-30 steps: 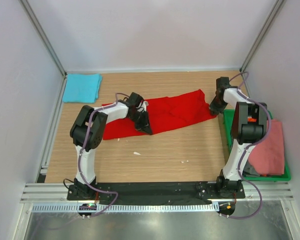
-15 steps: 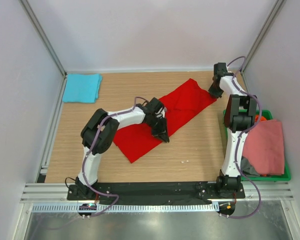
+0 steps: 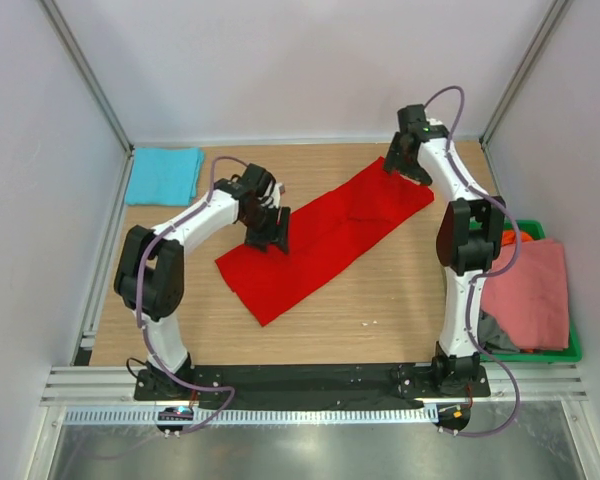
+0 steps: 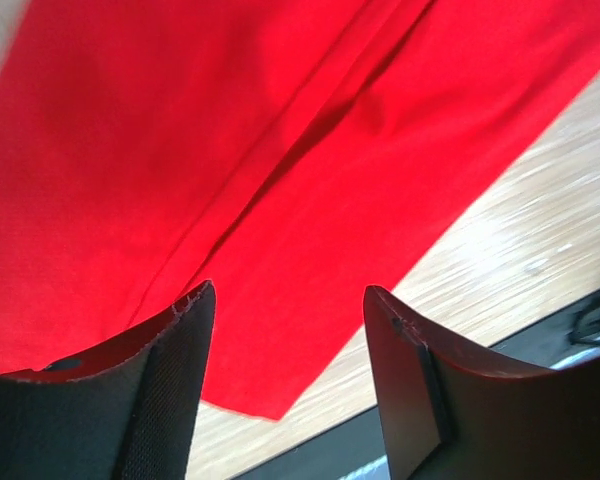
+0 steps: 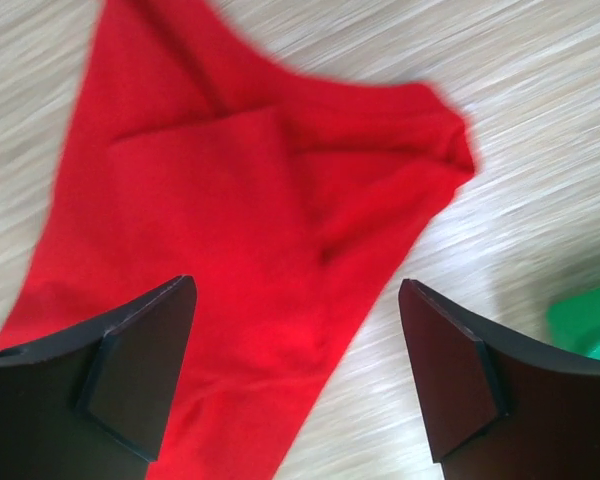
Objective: Fold and stack the t-shirts
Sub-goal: Fold the tshirt
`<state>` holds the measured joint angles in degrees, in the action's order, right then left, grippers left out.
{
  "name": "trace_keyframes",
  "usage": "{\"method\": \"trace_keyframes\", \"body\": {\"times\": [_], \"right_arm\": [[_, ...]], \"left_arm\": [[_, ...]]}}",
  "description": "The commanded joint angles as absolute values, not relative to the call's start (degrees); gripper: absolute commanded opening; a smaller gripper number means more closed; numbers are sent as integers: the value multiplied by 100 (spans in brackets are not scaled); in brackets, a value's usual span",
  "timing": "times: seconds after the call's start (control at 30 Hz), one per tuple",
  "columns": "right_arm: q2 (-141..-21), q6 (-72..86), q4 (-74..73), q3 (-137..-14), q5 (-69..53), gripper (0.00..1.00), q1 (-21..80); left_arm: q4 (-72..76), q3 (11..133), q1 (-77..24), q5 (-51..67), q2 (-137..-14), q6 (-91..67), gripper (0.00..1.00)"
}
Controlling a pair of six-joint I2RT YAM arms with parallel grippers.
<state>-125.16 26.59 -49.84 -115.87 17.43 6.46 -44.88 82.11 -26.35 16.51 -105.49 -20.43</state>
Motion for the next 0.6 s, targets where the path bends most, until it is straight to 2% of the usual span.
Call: {"method": "trace_keyframes", "body": {"times": [0.0,0.37,0.57], "right_arm": [[-12243,3021,-5326,-11795,1846,89,1124],[-13068,3630,-5036,-11751,1933,88,1810],[-13447,3568,-4483,-11383,2153,88,2004]], "left_arm": [[-4860,7920,-2716,1266,-10564,-1713,64],[-4781,7182,-2926,1090,-10872,-2144,63],[-4685,6716,-3313,1493,-10715,-2688,61]]}}
